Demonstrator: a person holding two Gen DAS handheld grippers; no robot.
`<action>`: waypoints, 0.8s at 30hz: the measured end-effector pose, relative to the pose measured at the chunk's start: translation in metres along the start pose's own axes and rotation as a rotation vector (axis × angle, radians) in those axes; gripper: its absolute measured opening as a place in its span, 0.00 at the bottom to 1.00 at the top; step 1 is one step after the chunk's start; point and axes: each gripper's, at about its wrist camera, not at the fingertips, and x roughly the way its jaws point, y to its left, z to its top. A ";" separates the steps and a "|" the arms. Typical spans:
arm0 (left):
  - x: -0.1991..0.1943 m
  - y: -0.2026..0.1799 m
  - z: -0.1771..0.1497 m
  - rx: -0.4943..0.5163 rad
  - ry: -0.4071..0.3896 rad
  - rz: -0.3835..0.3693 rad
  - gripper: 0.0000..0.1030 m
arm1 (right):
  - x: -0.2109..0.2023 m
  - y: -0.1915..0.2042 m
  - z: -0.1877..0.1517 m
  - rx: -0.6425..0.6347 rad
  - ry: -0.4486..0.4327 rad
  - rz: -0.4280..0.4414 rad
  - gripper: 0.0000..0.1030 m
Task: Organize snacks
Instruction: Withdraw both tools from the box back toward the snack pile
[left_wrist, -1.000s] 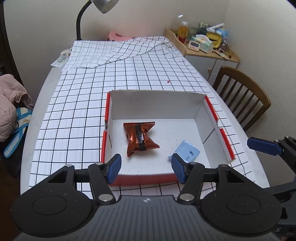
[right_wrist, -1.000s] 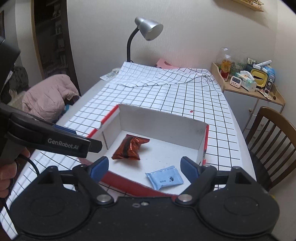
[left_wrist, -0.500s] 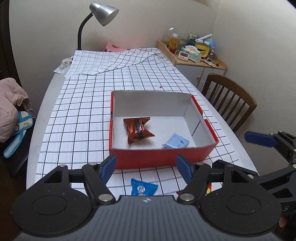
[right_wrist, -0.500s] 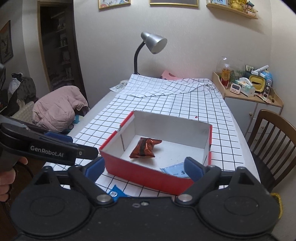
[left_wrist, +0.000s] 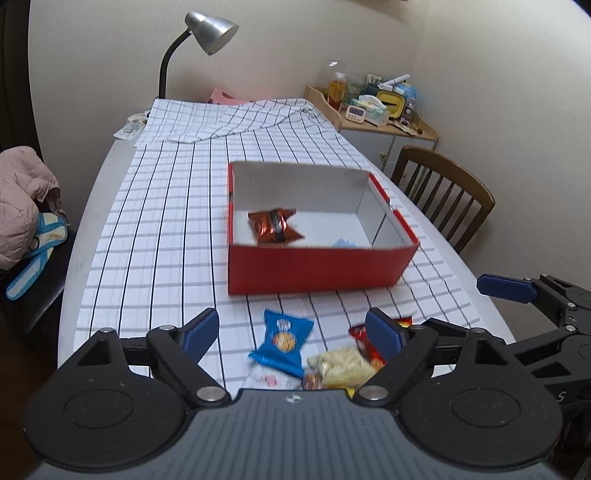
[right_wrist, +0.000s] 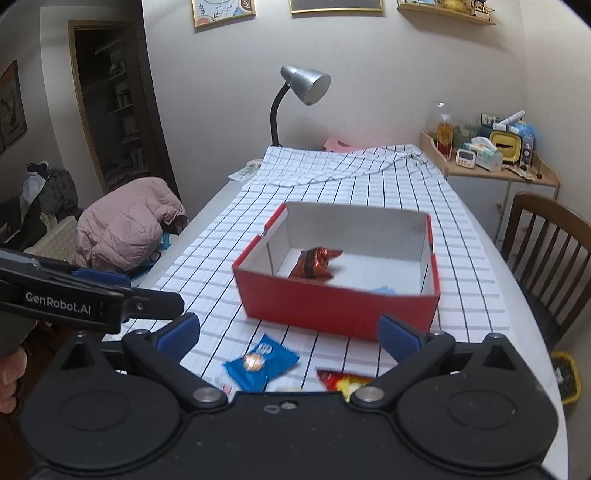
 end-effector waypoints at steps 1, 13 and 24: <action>0.000 0.002 -0.005 -0.004 0.007 -0.004 0.85 | -0.001 0.001 -0.006 0.004 0.006 -0.001 1.00; 0.022 0.022 -0.079 0.025 0.137 0.049 0.95 | 0.018 0.006 -0.080 0.099 0.139 -0.027 1.00; 0.046 0.020 -0.127 0.165 0.219 0.003 0.95 | 0.037 0.013 -0.116 0.075 0.211 -0.023 1.00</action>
